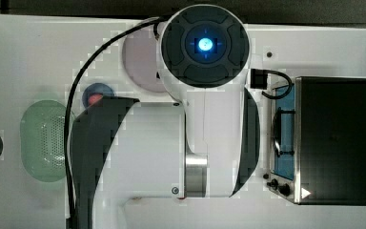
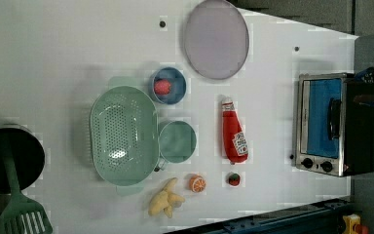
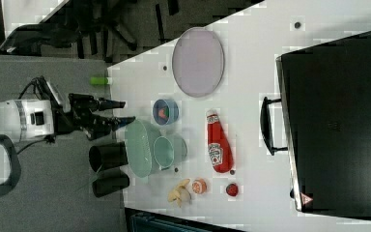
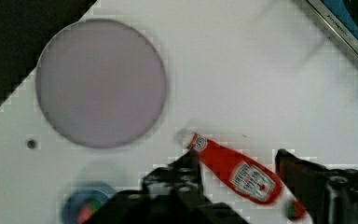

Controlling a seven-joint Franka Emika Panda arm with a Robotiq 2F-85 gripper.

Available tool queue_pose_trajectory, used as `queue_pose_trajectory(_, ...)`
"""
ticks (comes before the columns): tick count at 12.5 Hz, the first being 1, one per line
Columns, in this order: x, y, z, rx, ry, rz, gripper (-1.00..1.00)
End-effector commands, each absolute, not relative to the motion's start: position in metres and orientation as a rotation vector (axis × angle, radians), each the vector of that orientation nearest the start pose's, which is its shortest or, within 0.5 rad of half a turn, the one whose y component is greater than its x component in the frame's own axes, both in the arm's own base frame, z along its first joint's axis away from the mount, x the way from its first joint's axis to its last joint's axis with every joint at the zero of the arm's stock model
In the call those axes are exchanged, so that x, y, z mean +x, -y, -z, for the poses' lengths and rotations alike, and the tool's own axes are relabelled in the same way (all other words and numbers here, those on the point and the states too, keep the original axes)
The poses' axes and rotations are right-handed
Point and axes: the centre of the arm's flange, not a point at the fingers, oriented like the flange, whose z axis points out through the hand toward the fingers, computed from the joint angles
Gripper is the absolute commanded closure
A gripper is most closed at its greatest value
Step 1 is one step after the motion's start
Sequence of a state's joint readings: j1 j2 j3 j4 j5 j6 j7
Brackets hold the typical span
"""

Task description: Flap open oven.

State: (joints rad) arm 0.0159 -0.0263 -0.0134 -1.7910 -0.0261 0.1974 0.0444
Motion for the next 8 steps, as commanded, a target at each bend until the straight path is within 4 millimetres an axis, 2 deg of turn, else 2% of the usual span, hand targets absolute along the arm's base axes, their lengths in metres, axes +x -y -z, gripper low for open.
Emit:
queue_pose_trajectory(1,0.4508,0.0397,-0.6115,-2.798,-1.396,-0.004,-0.59)
queue_pose_trajectory(3,0.4508,0.0395,-0.6116,-2.798,-1.396,-0.004,-0.99)
queue_pose_trajectory(7,0.4508,0.0394,-0.6116,-2.798,-1.395,-0.004,-1.0)
queue_pose_trajectory(8,0.4508,0.0394,-0.6115,-2.798,-1.395,-0.004,-0.9)
